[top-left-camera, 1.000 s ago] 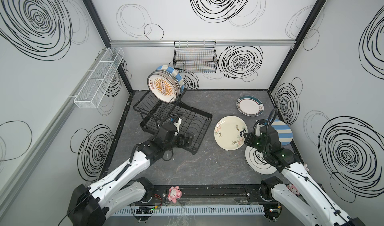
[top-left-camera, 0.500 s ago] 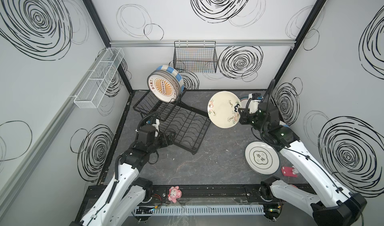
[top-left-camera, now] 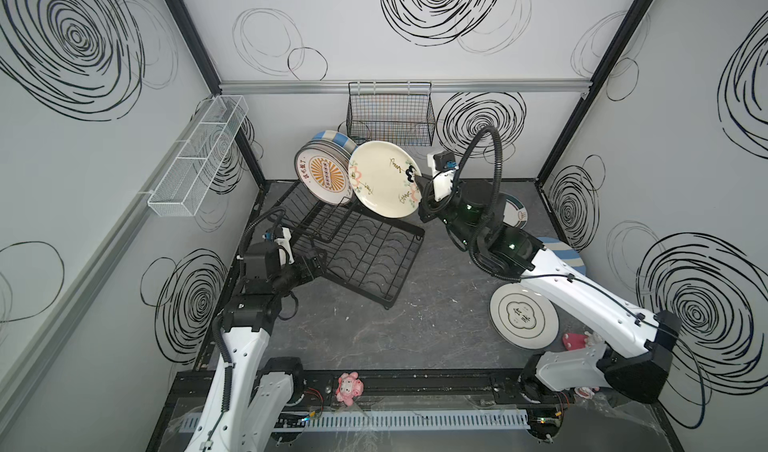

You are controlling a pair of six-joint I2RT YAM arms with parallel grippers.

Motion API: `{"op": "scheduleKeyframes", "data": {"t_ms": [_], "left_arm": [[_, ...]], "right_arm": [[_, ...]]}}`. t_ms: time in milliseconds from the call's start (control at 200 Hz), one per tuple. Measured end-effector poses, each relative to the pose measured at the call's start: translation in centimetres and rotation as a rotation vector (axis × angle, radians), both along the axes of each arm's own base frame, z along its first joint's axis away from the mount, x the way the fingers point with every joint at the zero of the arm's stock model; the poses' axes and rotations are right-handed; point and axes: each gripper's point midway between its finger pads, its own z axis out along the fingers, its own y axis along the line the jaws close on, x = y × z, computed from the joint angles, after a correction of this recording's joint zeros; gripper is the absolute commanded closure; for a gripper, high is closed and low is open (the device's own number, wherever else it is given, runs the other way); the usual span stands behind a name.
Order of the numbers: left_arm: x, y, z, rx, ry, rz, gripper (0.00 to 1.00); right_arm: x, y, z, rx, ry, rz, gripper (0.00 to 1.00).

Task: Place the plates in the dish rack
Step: 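Carry the cream plate with the right gripper to the rack slot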

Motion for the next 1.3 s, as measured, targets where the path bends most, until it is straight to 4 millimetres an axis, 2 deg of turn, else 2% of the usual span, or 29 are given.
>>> {"op": "scheduleKeyframes", "data": {"t_ms": [105,225,315,445,630,760,1040,1301], "left_arm": [[0.0,0.0,-0.1,-0.004,0.002,-0.009,0.04],[0.1,-0.1,0.1,-0.014,-0.015,-0.017,0.04],[0.0,-0.2,-0.2,-0.02,-0.022,-0.025,0.04],[-0.3,-0.4,-1.8,-0.033,0.007,-0.033,0.04],[-0.3,-0.6,-1.9,-0.041,0.007,-0.041,0.04],[-0.2,-0.6,-1.8,-0.042,-0.002,-0.044,0.04],[0.0,-0.4,-2.0,-0.052,0.006,-0.039,0.04],[0.0,-0.4,-2.3,-0.059,0.016,-0.043,0.04]], "right_arm": [[-0.1,3.2,0.5,-0.052,-0.067,-0.005,1.0],[0.1,6.3,0.0,-0.114,-0.12,-0.006,1.0],[0.7,7.8,-0.9,-0.157,-0.145,-0.01,1.0],[2.1,9.2,-2.0,-0.218,-0.18,-0.043,1.0],[3.8,10.6,-2.5,-0.248,-0.211,-0.067,1.0],[4.2,11.3,-1.7,-0.236,-0.231,-0.067,1.0],[5.7,11.5,0.4,-0.199,-0.265,-0.086,1.0],[6.5,11.8,-0.5,-0.195,-0.247,-0.056,1.0]]}}
